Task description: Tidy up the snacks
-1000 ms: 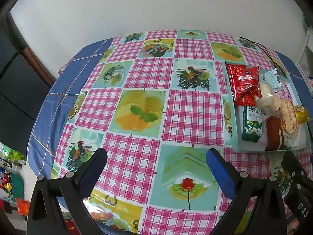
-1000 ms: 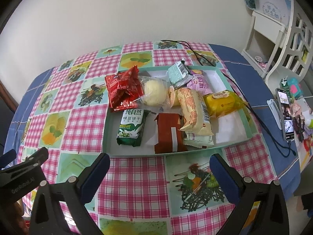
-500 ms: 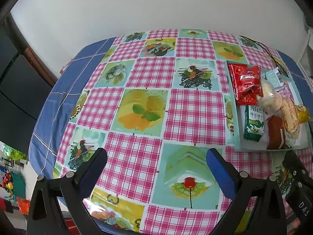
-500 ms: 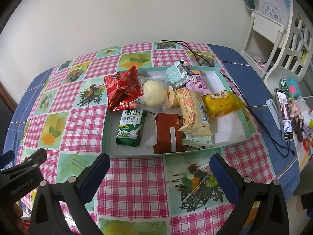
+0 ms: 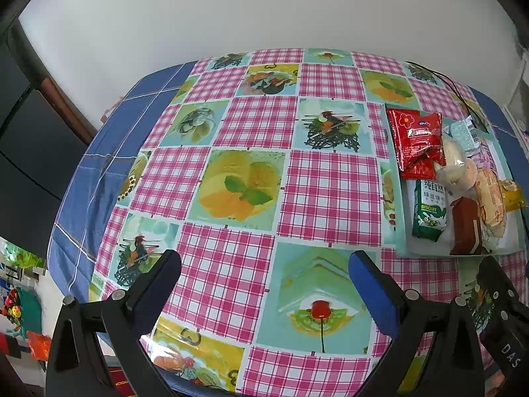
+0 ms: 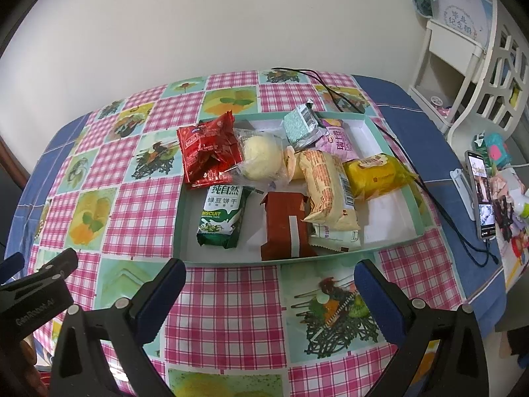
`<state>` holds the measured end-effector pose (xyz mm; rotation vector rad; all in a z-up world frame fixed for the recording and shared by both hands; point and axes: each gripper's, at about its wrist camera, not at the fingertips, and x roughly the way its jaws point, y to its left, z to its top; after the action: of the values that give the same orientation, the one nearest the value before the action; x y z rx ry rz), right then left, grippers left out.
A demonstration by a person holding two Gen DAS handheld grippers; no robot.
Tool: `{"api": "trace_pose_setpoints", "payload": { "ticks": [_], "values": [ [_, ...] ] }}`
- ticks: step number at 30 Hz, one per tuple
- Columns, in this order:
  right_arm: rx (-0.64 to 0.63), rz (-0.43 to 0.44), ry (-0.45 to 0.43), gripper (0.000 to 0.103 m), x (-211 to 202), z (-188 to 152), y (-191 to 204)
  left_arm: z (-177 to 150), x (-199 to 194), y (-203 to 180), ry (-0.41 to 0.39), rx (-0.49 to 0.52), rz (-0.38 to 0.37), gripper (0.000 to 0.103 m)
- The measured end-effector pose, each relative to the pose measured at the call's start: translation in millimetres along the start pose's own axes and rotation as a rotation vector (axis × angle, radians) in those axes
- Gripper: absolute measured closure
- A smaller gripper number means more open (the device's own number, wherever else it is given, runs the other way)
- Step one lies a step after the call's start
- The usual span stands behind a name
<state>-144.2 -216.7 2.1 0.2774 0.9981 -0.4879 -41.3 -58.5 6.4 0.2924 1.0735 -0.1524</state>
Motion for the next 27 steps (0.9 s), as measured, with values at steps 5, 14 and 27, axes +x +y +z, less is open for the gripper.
{"api": "trace_pose_setpoints", "payload": {
  "ticks": [5,14,27],
  "values": [
    [-0.003,0.0,0.001,0.0,0.4,-0.3,0.1,0.1,0.5,-0.4,0.003,0.001,0.003,0.002],
    [-0.008,0.001,0.002,0.0,0.8,-0.7,1.8,-0.2,1.3,-0.5,0.005,0.001,0.006,0.002],
    [-0.012,0.004,0.005,0.0,1.6,-0.3,2.2,0.9,1.7,0.2,0.007,0.001,0.006,0.002]
  ]
}}
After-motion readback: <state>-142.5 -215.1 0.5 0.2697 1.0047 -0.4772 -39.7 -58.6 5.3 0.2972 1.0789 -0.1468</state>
